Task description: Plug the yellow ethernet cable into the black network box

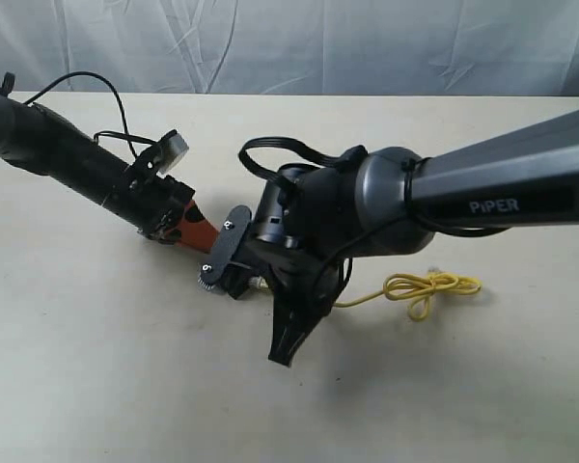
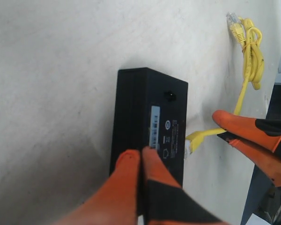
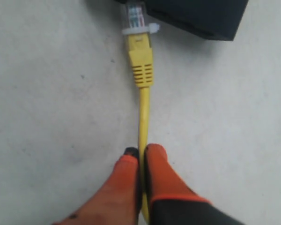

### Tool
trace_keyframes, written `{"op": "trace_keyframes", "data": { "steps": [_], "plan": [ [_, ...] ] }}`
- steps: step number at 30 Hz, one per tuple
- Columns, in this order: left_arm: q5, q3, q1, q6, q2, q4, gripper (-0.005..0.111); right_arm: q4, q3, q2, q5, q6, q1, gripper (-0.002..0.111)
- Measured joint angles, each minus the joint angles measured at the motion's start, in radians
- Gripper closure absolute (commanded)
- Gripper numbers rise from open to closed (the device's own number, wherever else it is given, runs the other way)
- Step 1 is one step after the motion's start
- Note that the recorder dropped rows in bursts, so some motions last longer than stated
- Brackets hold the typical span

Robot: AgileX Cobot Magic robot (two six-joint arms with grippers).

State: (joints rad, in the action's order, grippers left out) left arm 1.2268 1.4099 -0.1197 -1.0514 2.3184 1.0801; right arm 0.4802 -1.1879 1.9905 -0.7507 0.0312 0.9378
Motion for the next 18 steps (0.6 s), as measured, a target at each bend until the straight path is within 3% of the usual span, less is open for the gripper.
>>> {"op": "trace_keyframes", "data": {
  "steps": [18],
  "plan": [
    [0.000, 0.000, 0.000, 0.003, 0.000, 0.000, 0.107, -0.001, 0.000, 0.000, -0.004, 0.123, 0.000, 0.109]
  ]
}}
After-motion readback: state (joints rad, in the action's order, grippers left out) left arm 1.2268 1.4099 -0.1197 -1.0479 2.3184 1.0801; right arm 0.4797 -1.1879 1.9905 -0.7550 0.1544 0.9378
